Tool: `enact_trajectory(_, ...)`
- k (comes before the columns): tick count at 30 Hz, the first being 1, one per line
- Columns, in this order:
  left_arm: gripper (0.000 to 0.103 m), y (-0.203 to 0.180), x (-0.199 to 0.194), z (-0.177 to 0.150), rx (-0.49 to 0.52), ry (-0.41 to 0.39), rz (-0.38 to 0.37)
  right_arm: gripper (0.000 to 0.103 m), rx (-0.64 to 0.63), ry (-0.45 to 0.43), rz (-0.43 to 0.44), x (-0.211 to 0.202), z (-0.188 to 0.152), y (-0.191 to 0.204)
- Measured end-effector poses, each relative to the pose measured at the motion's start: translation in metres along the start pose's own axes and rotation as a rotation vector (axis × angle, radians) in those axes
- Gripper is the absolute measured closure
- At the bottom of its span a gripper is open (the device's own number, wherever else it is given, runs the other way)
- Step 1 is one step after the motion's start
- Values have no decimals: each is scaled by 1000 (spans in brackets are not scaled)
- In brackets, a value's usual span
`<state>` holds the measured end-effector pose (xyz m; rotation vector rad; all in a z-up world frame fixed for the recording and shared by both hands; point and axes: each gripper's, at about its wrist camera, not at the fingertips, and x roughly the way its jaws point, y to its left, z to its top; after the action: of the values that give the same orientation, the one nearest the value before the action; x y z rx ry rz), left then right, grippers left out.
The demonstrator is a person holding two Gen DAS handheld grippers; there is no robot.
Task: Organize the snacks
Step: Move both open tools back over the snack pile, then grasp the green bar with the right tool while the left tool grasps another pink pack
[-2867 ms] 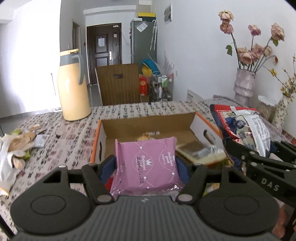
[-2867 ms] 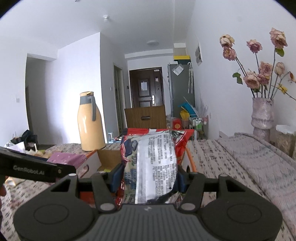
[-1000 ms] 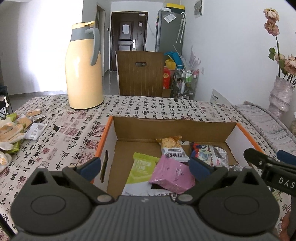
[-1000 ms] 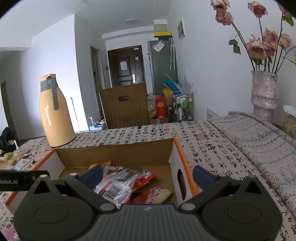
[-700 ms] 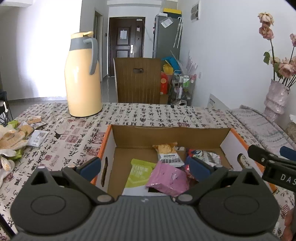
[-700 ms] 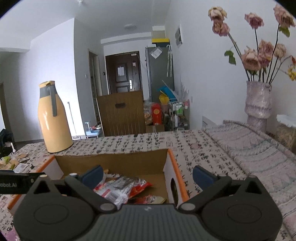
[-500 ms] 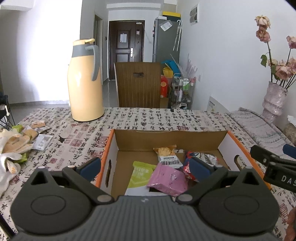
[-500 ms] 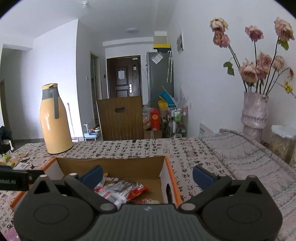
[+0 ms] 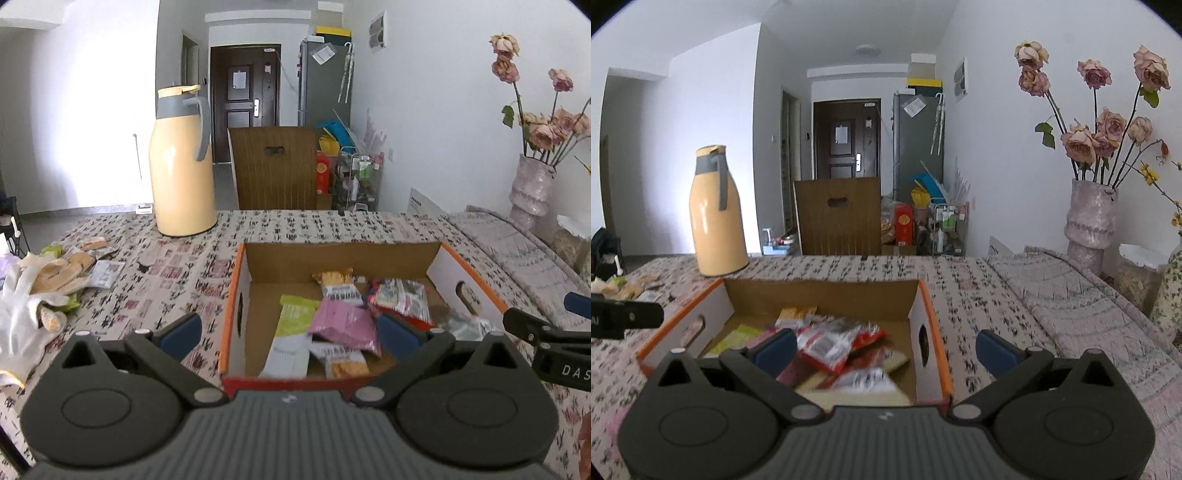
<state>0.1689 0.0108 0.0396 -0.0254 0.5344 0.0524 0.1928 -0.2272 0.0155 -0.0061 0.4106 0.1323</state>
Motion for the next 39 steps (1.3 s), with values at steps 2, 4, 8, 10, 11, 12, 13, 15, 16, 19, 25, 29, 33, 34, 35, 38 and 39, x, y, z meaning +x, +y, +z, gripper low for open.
enact_trajectory(2, 0, 3, -5, -8, 4, 8, -1, 0, -4, 12, 3, -8, -8, 2)
enact_trajectory(4, 0, 7, -9, -16, 9, 12, -1, 0, -9, 25, 8, -14, -15, 4)
enact_trajectory(8, 0, 16, -19, -31, 11, 23, -4, 0, -25, 48, 14, -28, -32, 7)
enact_trajectory(10, 0, 20, -24, -38, 10, 27, -9, 0, -32, 60, 17, -35, -41, 8)
enact_trajectory(11, 0, 22, -25, -41, 12, 29, -11, 0, -33, 65, 18, -38, -45, 8)
enact_trajectory(12, 0, 23, -27, -45, 16, 31, -12, 0, -34, 70, 19, -42, -48, 8)
enact_trajectory(13, 0, 25, -29, -49, 20, 33, -11, 0, -34, 75, 22, -46, -53, 8)
enact_trajectory(15, 0, 25, -31, -58, 32, 40, -9, 0, -32, 85, 25, -51, -60, 7)
enact_trajectory(16, 0, 25, -31, -63, 42, 48, -10, 0, -31, 93, 25, -53, -64, 6)
enact_trajectory(19, 0, 24, -31, -77, 61, 62, -13, 0, -15, 109, 33, -60, -75, 4)
enact_trajectory(25, 0, 26, -27, -101, 67, 60, -40, 0, 7, 139, 38, -68, -95, 1)
enact_trajectory(29, 0, 25, -22, -109, 73, 55, -49, 0, 22, 152, 45, -70, -104, -1)
enact_trajectory(33, 0, 26, -20, -110, 65, 48, -70, 0, 27, 160, 44, -68, -107, -1)
enact_trajectory(34, 0, 27, -19, -110, 63, 49, -73, 0, 28, 159, 46, -68, -106, 0)
enact_trajectory(35, 0, 27, -18, -110, 60, 52, -77, 0, 28, 158, 50, -67, -106, 0)
enact_trajectory(38, 0, 29, -16, -111, 52, 59, -88, 1, 20, 154, 70, -64, -104, 4)
enact_trajectory(39, 0, 29, -16, -111, 50, 61, -90, 4, 15, 152, 76, -62, -103, 6)
